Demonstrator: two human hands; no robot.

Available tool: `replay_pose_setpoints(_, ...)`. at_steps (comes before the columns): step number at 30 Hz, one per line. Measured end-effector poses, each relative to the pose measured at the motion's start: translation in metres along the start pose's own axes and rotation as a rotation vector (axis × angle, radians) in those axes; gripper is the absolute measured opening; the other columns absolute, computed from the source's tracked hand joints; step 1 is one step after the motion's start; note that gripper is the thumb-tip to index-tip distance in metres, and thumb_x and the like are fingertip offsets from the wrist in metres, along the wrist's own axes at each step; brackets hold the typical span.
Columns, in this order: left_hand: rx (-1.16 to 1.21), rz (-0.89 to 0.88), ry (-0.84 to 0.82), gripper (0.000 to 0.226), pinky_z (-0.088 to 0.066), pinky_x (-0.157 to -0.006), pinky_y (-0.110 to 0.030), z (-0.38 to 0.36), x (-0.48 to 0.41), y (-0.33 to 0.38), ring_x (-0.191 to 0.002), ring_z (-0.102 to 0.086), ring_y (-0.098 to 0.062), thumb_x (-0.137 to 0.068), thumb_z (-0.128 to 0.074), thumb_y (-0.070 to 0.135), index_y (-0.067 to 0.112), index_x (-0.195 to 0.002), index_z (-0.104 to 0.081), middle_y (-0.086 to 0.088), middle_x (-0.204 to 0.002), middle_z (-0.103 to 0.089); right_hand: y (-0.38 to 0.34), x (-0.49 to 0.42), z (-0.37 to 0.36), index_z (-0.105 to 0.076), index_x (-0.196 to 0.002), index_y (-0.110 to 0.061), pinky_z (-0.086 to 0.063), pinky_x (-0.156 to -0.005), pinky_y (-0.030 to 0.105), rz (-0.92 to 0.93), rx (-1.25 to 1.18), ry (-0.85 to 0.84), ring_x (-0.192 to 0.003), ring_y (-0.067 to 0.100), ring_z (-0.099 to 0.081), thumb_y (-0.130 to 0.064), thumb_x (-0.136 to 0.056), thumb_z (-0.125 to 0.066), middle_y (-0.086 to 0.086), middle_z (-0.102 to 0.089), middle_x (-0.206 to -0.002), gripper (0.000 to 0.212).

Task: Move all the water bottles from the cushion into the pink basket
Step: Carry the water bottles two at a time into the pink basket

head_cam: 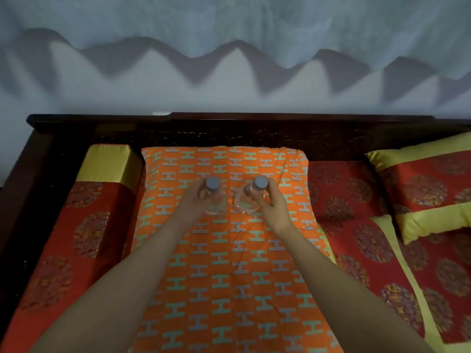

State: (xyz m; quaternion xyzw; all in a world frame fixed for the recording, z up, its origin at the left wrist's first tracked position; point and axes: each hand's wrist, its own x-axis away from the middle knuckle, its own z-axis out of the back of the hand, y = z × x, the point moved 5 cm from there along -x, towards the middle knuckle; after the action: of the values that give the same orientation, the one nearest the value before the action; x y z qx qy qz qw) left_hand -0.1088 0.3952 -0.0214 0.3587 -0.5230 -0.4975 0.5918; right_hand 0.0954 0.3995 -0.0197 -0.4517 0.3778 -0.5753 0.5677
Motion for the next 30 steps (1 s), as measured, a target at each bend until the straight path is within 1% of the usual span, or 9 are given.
replay_pose_setpoints(3, -0.006, -0.028, -0.003, 0.037, -0.041, -0.100, -0.035, -0.003, 0.014, 0.015, -0.116, -0.054, -0.008, -0.088, -0.063, 0.037, 0.028, -0.123, -0.054, 0.010, -0.124, -0.061, -0.005, 0.009, 0.013, -0.051, -0.121, -0.017, -0.047, -0.086, 0.019, 0.014, -0.047, 0.018, -0.100, -0.006, -0.056, -0.027, -0.095, -0.055, -0.012, -0.061, -0.109, 0.028)
replay_pose_setpoints(6, -0.037, -0.049, 0.025, 0.037, -0.041, -0.091, -0.021, -0.004, 0.031, 0.032, -0.113, -0.052, 0.008, -0.090, -0.057, 0.046, 0.035, -0.124, -0.051, 0.018, -0.124, -0.059, -0.016, 0.020, 0.024, -0.051, -0.117, -0.013, -0.050, -0.086, 0.024, 0.031, -0.104, 0.021, -0.101, 0.005, -0.060, -0.022, -0.095, -0.056, -0.005, -0.062, -0.109, 0.024)
replay_pose_setpoints(9, -0.044, -0.077, 0.058, 0.027, -0.039, -0.083, -0.014, -0.002, 0.047, 0.050, -0.105, -0.051, 0.019, -0.086, -0.057, 0.053, 0.052, -0.112, -0.052, 0.030, -0.113, -0.060, -0.034, 0.033, 0.037, -0.053, -0.111, -0.013, -0.049, -0.084, 0.022, 0.077, -0.121, 0.005, -0.098, 0.010, -0.063, -0.021, -0.094, -0.057, 0.001, -0.066, -0.106, 0.019)
replay_pose_setpoints(14, -0.061, -0.181, 0.103, 0.017, -0.042, -0.078, -0.018, -0.004, 0.069, 0.085, -0.095, -0.059, 0.011, -0.090, -0.059, 0.041, 0.053, -0.101, -0.056, 0.031, -0.101, -0.065, -0.068, 0.060, 0.073, -0.057, -0.106, -0.020, -0.052, -0.083, 0.026, 0.164, -0.135, 0.085, -0.094, 0.012, -0.066, -0.019, -0.096, -0.056, 0.001, -0.068, -0.100, 0.010)
replay_pose_setpoints(16, -0.036, -0.222, 0.091, 0.018, -0.044, -0.080, -0.022, -0.010, 0.079, 0.098, -0.095, -0.061, 0.005, -0.092, -0.059, 0.033, 0.041, -0.107, -0.059, 0.022, -0.102, -0.067, -0.080, 0.075, 0.092, -0.057, -0.105, -0.026, -0.051, -0.083, 0.030, 0.200, -0.139, 0.157, -0.094, 0.013, -0.064, -0.023, -0.096, -0.057, -0.001, -0.067, -0.099, 0.010)
replay_pose_setpoints(19, -0.016, -0.285, 0.042, 0.023, -0.047, -0.082, -0.023, -0.022, 0.103, 0.120, -0.095, -0.061, -0.005, -0.093, -0.059, 0.026, 0.019, -0.115, -0.059, 0.005, -0.106, -0.066, -0.092, 0.102, 0.122, -0.056, -0.103, -0.020, -0.050, -0.078, 0.033, 0.227, -0.142, 0.266, -0.087, 0.010, -0.061, -0.024, -0.095, -0.057, -0.006, -0.063, -0.092, 0.009)
replay_pose_setpoints(23, -0.016, -0.340, 0.009, 0.021, -0.047, -0.077, -0.021, -0.045, 0.149, 0.141, -0.091, -0.059, -0.015, -0.093, -0.058, 0.015, 0.006, -0.112, -0.058, -0.012, -0.103, -0.064, -0.096, 0.154, 0.158, -0.053, -0.094, -0.015, -0.046, -0.072, 0.039, 0.245, -0.107, 0.374, -0.078, 0.011, -0.055, -0.022, -0.095, -0.057, 0.000, -0.058, -0.083, 0.008)
replay_pose_setpoints(27, 0.015, -0.360, -0.047, 0.020, -0.045, -0.085, -0.031, -0.083, 0.199, 0.151, -0.093, -0.059, -0.017, -0.092, -0.059, 0.015, 0.007, -0.110, -0.059, -0.011, -0.104, -0.065, -0.092, 0.232, 0.196, -0.051, -0.088, -0.020, -0.044, -0.070, 0.020, 0.249, -0.062, 0.486, -0.072, -0.004, -0.054, -0.020, -0.095, -0.056, -0.013, -0.055, -0.077, 0.009)
replay_pose_setpoints(30, 0.048, -0.379, -0.107, 0.017, -0.046, -0.083, -0.023, -0.127, 0.235, 0.158, -0.094, -0.059, -0.015, -0.092, -0.059, 0.015, 0.016, -0.109, -0.058, -0.007, -0.103, -0.065, -0.083, 0.300, 0.232, -0.051, -0.089, -0.013, -0.044, -0.072, 0.028, 0.229, -0.027, 0.553, -0.075, 0.004, -0.053, -0.020, -0.095, -0.056, -0.009, -0.054, -0.078, 0.011)
